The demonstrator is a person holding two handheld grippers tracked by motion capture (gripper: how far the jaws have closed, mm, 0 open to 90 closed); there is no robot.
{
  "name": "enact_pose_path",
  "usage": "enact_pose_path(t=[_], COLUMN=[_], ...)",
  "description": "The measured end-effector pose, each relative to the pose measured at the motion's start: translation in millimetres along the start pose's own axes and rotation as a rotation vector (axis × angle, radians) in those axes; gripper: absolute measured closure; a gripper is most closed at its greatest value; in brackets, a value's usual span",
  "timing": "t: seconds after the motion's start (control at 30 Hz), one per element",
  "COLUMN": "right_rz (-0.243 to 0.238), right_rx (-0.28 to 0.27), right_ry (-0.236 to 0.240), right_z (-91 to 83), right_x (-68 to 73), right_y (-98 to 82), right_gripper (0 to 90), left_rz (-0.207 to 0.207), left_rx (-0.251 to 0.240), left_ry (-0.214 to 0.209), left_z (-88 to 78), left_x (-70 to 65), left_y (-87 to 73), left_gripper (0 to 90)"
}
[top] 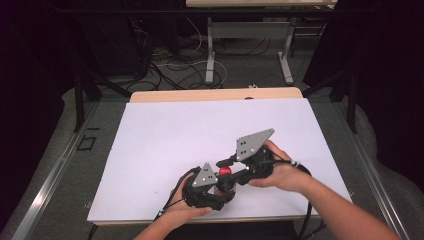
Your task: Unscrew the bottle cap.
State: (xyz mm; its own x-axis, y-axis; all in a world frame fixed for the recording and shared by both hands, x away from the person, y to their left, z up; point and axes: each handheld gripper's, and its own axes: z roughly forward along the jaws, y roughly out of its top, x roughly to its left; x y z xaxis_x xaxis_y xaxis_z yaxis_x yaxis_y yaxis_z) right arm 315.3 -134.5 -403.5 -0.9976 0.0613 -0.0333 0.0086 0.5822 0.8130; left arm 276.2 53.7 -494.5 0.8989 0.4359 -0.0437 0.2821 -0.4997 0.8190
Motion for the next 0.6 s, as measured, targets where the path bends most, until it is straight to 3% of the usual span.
enact_pose_path(t=[0.03, 0.17, 0.23, 0.37, 0.43, 0.6], right_rz=[-0.034, -0.185, -0.273, -0.471, -0.568, -0.687], right_rx=[0.027, 0.118, 0.188, 0.306, 0.357, 0.455], right_ry=[0.056, 0.207, 0.281, 0.422, 0.482, 0.543], right_z=[-1.8, -2.3, -0.8, 5.4, 10.6, 19.3], right_x=[-5.3, -17.1, -18.7, -21.0, -20.9, -18.2], right_y=[2.1, 10.8, 17.7, 33.2, 41.6, 56.7], right_gripper=[61.3, 61.3, 61.2, 61.0, 61.0, 60.9], left_rz=[0.002, 0.032, 0.056, 0.049, 0.044, 0.044], left_rx=[-0.001, 0.009, 0.015, 0.005, 0.008, 0.002], left_ry=[-0.007, -0.024, -0.030, -0.062, -0.064, -0.059], left_z=[0.5, 2.1, 2.9, 4.5, 3.8, 1.3], left_x=[-1.1, -4.1, -6.3, -8.7, -9.1, -6.2], left_y=[0.1, 0.4, 0.6, 0.9, 0.4, 0.1], left_gripper=[29.1, 29.1, 29.1, 29.2, 29.2, 29.2])
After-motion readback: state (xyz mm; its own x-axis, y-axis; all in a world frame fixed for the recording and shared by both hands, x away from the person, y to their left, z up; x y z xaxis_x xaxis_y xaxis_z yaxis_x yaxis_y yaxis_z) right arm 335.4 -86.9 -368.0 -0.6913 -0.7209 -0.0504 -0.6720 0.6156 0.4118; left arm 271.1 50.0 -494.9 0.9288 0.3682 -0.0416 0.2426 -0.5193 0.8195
